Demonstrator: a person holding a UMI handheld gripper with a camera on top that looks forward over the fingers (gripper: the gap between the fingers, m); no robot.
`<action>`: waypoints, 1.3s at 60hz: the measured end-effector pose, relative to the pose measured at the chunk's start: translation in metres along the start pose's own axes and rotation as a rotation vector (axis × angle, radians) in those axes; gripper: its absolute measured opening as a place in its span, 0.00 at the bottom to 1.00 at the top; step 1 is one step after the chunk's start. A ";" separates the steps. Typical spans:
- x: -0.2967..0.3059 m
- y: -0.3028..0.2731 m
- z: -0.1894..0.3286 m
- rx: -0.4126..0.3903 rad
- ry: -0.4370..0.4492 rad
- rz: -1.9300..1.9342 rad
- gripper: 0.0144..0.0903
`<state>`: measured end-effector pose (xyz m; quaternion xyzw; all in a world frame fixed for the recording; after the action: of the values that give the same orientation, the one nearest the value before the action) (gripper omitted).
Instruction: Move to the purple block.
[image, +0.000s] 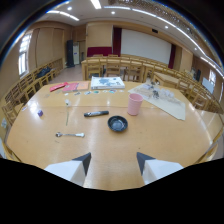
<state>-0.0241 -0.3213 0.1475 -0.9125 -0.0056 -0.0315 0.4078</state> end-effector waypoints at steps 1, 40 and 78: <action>0.000 0.000 0.000 0.000 0.001 -0.001 0.94; -0.125 -0.037 -0.057 0.054 -0.025 -0.018 0.95; -0.421 -0.072 0.038 0.025 -0.181 -0.094 0.95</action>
<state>-0.4446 -0.2383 0.1503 -0.9053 -0.0857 0.0321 0.4149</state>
